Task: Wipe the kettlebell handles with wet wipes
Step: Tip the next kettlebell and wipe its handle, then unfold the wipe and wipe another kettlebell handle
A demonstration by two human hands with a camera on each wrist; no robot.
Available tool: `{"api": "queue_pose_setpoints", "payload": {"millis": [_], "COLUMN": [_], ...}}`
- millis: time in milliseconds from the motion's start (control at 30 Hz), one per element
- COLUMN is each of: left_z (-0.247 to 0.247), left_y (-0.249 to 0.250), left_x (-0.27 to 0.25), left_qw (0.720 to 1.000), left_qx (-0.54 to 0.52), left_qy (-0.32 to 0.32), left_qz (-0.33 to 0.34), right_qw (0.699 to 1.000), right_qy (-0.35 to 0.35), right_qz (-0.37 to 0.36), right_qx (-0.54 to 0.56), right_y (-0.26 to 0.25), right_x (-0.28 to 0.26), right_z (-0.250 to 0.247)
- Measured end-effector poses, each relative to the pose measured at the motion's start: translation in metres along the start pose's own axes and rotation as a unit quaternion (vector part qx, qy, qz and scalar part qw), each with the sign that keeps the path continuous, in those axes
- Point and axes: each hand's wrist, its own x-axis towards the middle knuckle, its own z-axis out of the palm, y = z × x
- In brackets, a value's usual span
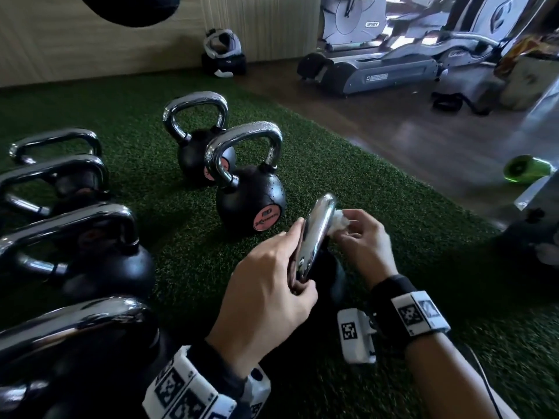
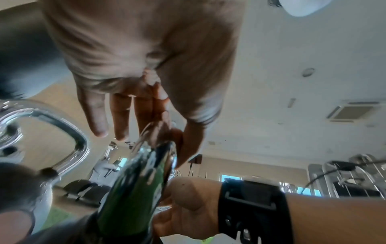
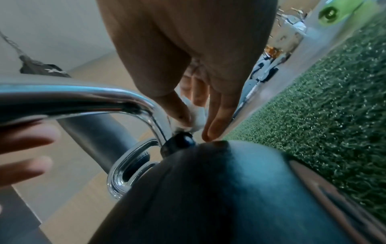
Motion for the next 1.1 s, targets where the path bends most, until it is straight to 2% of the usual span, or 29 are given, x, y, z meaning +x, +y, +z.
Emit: {"api": "queue_pose_setpoints", "payload": {"millis": [133, 200, 367, 467, 600, 700, 767, 833, 900, 1033, 1100], "left_z": [-0.008, -0.012, -0.026, -0.037, -0.053, -0.055, -0.058, -0.069, -0.085, -0.108, -0.115], "left_y": [0.006, 0.006, 0.001, -0.008, -0.012, -0.014, -0.018, -0.017, -0.017, -0.019, -0.020], "left_x": [0.007, 0.012, 0.024, 0.041, 0.065, 0.071, 0.078, 0.093, 0.115, 0.171, 0.205], "left_qw": [1.000, 0.999, 0.995, 0.986, 0.971, 0.961, 0.947, 0.917, 0.892, 0.876, 0.851], "left_qx": [-0.005, -0.016, -0.034, -0.039, 0.020, 0.060, 0.061, 0.052, 0.034, 0.045, 0.091], "left_qy": [-0.016, -0.031, -0.097, -0.165, -0.237, -0.268, -0.314, -0.395, -0.448, -0.472, -0.508], "left_qz": [-0.013, -0.019, -0.016, 0.000, 0.023, 0.036, 0.022, -0.004, -0.037, -0.086, -0.098], "right_qw": [0.993, 0.989, 0.994, 0.999, 0.998, 0.998, 0.999, 0.997, 0.995, 0.992, 0.989], "right_qy": [-0.120, -0.148, -0.103, -0.029, 0.048, 0.032, -0.014, -0.046, -0.065, -0.085, -0.097], "right_qz": [-0.018, -0.024, -0.019, -0.022, -0.038, -0.052, -0.046, -0.053, -0.068, -0.088, -0.100], "right_qx": [0.003, 0.004, -0.026, -0.002, 0.007, 0.005, -0.010, -0.023, -0.033, -0.035, -0.039], "right_y": [-0.001, 0.000, 0.011, 0.019, 0.024, 0.024, 0.024, 0.020, 0.010, -0.024, -0.047], "right_x": [0.017, 0.019, 0.013, 0.000, -0.018, -0.020, -0.015, -0.012, -0.008, 0.027, 0.055], "right_z": [0.010, 0.015, 0.017, 0.015, 0.016, 0.011, -0.003, -0.027, -0.053, -0.090, -0.099]}}
